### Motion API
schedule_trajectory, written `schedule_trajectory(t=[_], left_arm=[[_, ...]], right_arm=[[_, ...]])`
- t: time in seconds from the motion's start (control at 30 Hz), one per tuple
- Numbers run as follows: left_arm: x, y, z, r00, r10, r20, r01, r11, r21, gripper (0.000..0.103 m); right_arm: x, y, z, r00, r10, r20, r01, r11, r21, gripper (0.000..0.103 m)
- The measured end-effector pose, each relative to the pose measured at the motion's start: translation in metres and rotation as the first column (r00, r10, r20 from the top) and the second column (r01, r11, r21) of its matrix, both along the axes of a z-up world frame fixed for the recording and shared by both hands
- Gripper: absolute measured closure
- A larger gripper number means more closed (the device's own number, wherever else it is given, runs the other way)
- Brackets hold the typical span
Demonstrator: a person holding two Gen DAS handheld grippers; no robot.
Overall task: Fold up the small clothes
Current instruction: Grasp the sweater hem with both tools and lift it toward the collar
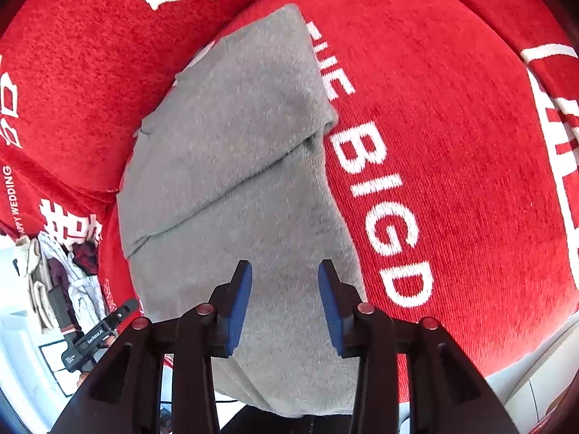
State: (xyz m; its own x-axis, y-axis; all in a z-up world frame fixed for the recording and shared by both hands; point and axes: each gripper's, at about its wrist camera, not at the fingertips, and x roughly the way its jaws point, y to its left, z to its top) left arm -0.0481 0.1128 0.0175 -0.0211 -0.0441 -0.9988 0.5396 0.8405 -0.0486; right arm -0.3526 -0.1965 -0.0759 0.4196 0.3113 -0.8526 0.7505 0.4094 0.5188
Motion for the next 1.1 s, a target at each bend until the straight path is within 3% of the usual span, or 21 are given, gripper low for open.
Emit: schedule_trajectory(t=[0.4,0.7,1.1], left_arm=[[-0.023,0.032,-0.017,0.997,0.036,-0.072,-0.032,0.998,0.049,0.0],[-0.064,0.049,-0.021,0.998,-0.04,-0.056,0.045,0.995,0.089,0.0],[-0.114,0.11,-0.019,0.998,-0.049,-0.028,0.049,0.999,-0.005,0.0]], right_arm=[[-0.017,0.018,-0.016,0.997,0.071,-0.017,-0.07,0.996,0.058,0.061],[-0.027,0.061,-0.025,0.99,0.138,0.0,-0.137,0.984,0.114,0.059],[-0.045,0.101,-0.026,0.989,0.148,-0.001,-0.148,0.986,0.071,0.059]])
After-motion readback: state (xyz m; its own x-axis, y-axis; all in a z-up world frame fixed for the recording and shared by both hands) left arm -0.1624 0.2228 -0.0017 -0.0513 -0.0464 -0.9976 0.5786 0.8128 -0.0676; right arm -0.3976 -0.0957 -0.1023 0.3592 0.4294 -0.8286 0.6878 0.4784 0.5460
